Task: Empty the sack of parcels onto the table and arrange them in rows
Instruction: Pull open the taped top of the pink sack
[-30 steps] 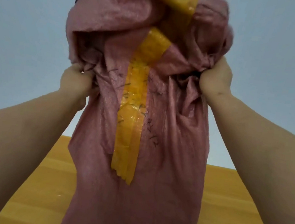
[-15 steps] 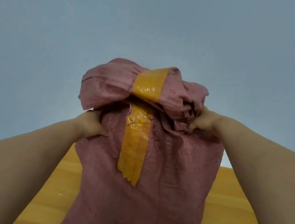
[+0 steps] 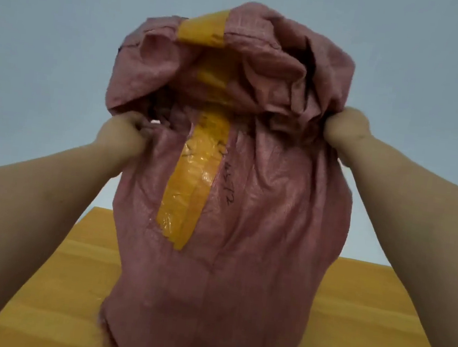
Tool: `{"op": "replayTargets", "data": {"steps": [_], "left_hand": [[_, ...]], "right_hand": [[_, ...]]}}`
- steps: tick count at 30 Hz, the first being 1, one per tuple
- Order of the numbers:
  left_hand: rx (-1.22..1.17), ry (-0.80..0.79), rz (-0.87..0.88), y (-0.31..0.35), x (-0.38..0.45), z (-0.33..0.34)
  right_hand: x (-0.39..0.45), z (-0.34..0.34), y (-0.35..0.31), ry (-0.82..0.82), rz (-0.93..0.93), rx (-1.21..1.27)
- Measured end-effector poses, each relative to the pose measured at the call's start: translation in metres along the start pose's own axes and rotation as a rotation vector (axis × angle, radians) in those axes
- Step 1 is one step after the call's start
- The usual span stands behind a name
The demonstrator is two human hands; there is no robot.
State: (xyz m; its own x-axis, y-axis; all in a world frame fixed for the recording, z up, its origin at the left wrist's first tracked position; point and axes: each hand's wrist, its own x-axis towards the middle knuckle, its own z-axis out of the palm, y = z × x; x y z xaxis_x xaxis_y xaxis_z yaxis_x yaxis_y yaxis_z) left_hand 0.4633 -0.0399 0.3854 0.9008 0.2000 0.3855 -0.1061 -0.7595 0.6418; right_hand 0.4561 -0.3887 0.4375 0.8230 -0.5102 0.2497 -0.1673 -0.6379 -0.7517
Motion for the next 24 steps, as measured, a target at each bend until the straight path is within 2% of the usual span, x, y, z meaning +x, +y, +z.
{"op": "replayTargets", "data": {"steps": [2,3,5,6,9,10,11,14,15,17,20,24], "left_hand": [[-0.027,-0.068,-0.003,0.005,-0.001,0.006],[-0.061,-0.058,-0.019,0.005,0.001,0.007],[-0.16,0.029,-0.051,0.0,0.004,0.007],[-0.121,0.034,-0.028,-0.001,0.001,0.007],[0.169,-0.212,0.124,-0.006,-0.008,0.018],[0.216,-0.262,0.15,-0.006,-0.009,0.018],[0.222,-0.259,0.164,-0.005,-0.009,0.015],[0.165,-0.094,0.246,-0.007,-0.007,0.007],[0.139,-0.114,0.313,-0.01,-0.01,0.006],[0.13,-0.264,0.39,-0.013,-0.016,0.009],[0.146,-0.368,0.38,-0.017,-0.006,0.019],[0.267,-0.445,0.486,-0.028,0.004,0.026]], "right_hand": [[-0.012,0.008,-0.004,-0.162,0.037,-0.027],[-0.012,0.007,-0.006,-0.17,0.019,-0.102],[-0.005,-0.001,-0.004,-0.052,0.008,-0.221],[-0.003,-0.002,0.001,-0.043,0.025,-0.228],[-0.011,0.004,0.015,-0.247,0.046,-0.147],[-0.012,0.005,0.017,-0.263,0.078,-0.122],[-0.011,0.004,0.017,-0.232,0.078,-0.106],[0.004,-0.008,0.018,0.113,0.133,0.147],[0.004,-0.009,0.019,0.176,0.124,0.2],[-0.003,-0.001,0.017,0.15,0.024,0.242],[-0.015,0.017,0.01,-0.047,-0.238,0.084],[-0.026,0.032,0.009,-0.303,-0.401,-0.682]]}}
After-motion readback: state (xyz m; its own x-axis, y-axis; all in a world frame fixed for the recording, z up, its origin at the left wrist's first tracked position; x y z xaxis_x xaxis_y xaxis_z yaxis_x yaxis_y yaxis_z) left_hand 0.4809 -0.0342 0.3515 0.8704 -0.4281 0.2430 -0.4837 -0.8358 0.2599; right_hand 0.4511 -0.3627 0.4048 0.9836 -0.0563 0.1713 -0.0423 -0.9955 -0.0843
